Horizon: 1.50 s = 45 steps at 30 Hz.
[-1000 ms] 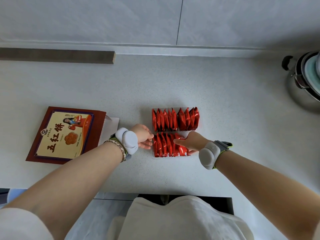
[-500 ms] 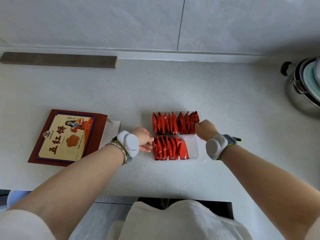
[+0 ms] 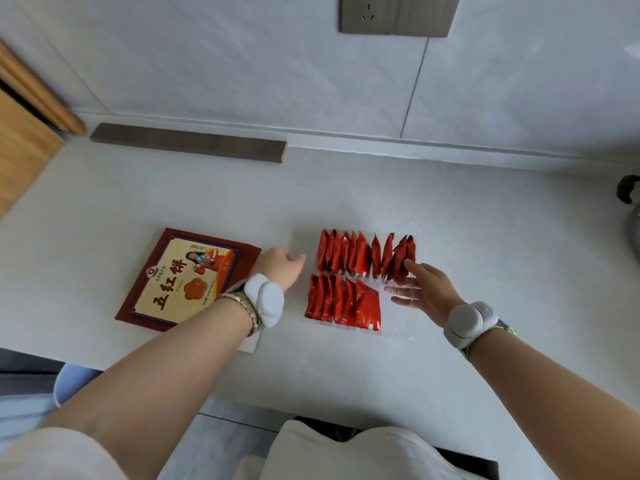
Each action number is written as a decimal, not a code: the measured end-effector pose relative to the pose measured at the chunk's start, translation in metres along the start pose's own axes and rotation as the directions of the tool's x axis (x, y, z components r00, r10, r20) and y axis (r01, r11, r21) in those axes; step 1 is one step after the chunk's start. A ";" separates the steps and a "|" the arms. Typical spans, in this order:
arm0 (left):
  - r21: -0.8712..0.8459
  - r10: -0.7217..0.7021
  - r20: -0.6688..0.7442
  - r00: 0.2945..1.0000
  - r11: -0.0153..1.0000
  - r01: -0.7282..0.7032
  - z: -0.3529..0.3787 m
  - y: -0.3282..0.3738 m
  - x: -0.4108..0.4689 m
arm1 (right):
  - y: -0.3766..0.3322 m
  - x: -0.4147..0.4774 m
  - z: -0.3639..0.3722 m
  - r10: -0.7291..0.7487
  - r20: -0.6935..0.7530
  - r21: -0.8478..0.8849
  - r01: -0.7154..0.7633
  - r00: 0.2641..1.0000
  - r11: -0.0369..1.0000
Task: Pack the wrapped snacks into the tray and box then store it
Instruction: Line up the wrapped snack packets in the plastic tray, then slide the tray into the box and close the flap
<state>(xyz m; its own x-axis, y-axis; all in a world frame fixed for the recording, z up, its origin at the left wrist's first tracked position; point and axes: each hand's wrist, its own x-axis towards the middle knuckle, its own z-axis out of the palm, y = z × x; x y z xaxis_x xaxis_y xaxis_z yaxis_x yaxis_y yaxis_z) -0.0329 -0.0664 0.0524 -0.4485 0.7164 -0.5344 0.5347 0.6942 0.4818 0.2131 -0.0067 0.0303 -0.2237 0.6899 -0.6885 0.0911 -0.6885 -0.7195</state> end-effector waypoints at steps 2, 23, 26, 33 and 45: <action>0.329 0.087 -0.167 0.982 0.944 -0.028 -0.023 -0.016 0.002 | -0.005 0.000 0.013 -0.036 -0.010 -0.011 0.036 0.999 0.999; 0.488 0.289 0.078 0.954 0.823 -0.290 -0.055 -0.038 -0.007 | -0.028 -0.010 0.033 0.063 0.160 -0.188 -0.033 0.985 0.982; 0.538 0.322 0.146 0.935 0.768 -0.349 -0.052 -0.030 -0.012 | -0.030 -0.009 0.032 0.064 0.113 -0.230 -0.037 0.992 0.972; 0.511 0.345 0.200 0.917 0.762 -0.398 -0.041 -0.019 -0.018 | -0.034 -0.009 0.033 -0.004 -0.026 -0.157 0.000 1.000 0.988; 0.340 0.354 0.209 0.912 0.848 -0.407 -0.015 0.016 -0.026 | -0.018 -0.020 0.083 -0.211 -0.065 -0.295 0.183 0.975 0.938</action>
<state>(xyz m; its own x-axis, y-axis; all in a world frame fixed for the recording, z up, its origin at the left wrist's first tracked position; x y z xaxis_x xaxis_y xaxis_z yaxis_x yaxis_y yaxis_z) -0.0232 -0.0730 0.0846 -0.0703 0.8843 -0.4616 0.8792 0.2735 0.3901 0.1353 -0.0271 0.0643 -0.1739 0.8326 -0.5259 0.3304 -0.4538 -0.8276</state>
